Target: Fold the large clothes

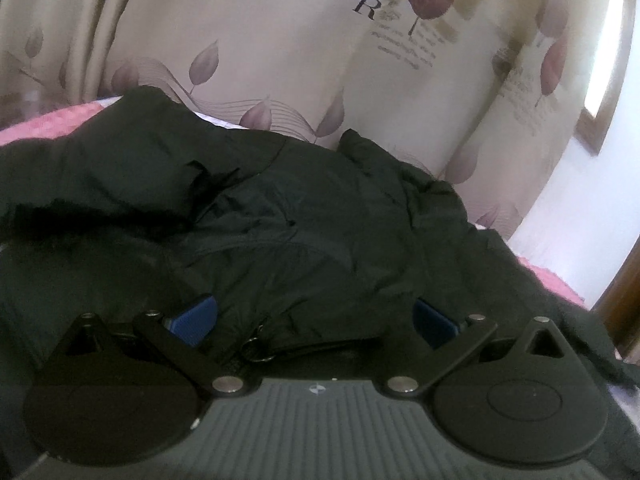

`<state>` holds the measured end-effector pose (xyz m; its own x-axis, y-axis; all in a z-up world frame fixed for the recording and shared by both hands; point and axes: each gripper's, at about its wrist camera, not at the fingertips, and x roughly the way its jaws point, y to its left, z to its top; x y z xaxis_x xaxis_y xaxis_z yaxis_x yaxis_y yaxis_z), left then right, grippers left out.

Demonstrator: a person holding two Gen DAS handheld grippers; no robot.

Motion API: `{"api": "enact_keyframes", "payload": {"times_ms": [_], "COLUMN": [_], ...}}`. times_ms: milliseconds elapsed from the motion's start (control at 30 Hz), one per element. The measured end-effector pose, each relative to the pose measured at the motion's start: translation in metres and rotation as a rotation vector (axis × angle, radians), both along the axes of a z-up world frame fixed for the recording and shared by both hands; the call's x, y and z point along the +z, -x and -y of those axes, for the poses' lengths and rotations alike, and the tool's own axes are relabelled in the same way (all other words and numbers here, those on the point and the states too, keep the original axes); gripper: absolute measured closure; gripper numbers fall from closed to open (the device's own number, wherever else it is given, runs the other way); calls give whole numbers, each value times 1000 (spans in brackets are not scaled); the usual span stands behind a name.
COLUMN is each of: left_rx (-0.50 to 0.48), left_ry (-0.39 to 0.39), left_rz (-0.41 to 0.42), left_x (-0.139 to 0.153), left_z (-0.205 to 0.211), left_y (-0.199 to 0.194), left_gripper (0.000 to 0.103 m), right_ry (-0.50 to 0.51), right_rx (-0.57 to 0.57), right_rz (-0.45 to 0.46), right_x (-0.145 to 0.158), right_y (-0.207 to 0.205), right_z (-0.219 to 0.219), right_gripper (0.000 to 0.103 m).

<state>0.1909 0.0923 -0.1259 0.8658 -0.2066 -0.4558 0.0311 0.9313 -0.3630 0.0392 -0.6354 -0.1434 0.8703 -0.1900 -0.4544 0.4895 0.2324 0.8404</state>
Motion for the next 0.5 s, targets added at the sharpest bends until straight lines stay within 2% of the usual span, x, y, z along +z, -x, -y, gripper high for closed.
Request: {"api": "enact_keyframes", "payload": {"times_ms": [133,267,333,400,500], "left_rx": [23,31,31,31,30], "left_ry": [83,128,137,147,169], "left_rz": [24,37,41,44,51], "left_x": [-2,-3,-3,-3,-4], "left_z": [-9,-14,-16,-17,-20], "left_y": [3,6,6,7,8], "left_gripper": [0,0,0,0,0], "right_ry": [215,356,398,436,473], "right_rx": [119,275,371,460,616], "right_rz": [117,239,305,355,393], "right_x": [95,173,196,207,204], "right_y": [-46,-106,-137,-162,-201], "right_z": [-26,-89,-132,-176,-250], "right_gripper": [97,97,97,97,97]}}
